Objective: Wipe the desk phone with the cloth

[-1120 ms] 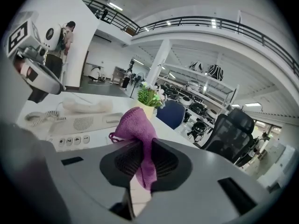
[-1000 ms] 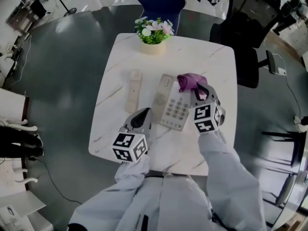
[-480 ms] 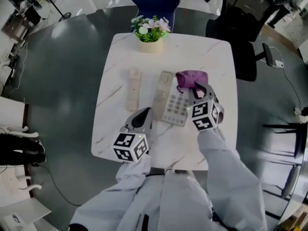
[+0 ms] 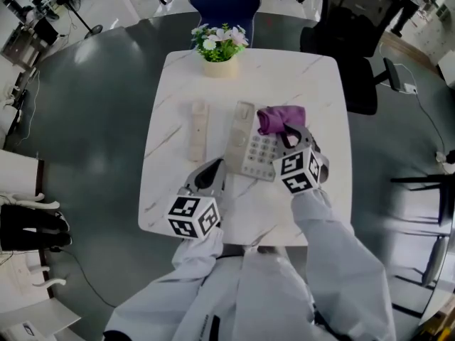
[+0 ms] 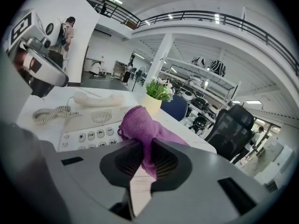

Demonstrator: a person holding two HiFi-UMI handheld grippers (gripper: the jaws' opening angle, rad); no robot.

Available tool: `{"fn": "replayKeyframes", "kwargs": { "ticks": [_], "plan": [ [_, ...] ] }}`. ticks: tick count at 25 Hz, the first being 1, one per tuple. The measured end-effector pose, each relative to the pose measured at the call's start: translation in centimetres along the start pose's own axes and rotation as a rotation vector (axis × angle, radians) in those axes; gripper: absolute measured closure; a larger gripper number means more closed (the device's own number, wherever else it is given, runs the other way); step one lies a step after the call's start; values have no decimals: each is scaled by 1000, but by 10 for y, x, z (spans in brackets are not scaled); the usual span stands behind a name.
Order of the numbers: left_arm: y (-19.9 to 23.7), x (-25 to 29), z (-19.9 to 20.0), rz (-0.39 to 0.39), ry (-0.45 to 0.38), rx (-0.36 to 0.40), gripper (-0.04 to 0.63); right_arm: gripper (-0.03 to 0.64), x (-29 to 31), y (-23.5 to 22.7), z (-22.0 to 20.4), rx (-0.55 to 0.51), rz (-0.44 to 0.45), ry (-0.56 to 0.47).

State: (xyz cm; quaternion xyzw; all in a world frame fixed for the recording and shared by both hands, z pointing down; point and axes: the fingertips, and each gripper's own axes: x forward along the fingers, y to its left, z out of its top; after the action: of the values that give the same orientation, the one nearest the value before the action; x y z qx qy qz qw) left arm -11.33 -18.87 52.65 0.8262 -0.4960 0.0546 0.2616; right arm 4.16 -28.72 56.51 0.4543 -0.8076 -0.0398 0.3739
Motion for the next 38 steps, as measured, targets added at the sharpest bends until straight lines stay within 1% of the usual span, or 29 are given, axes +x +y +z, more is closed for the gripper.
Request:
{"fn": "replayKeyframes", "kwargs": {
  "ticks": [15, 30, 38],
  "plan": [
    [-9, -12, -3, -5, -9, 5, 597, 581, -12, 20, -6, -15, 74, 30],
    [-7, -16, -8, -3, -14, -1, 597, 581, -22, 36, -11, -40, 131, 55],
    [-9, -16, -7, -13, -15, 9, 597, 581, -32, 56, -17, -53, 181, 73]
  ]
}}
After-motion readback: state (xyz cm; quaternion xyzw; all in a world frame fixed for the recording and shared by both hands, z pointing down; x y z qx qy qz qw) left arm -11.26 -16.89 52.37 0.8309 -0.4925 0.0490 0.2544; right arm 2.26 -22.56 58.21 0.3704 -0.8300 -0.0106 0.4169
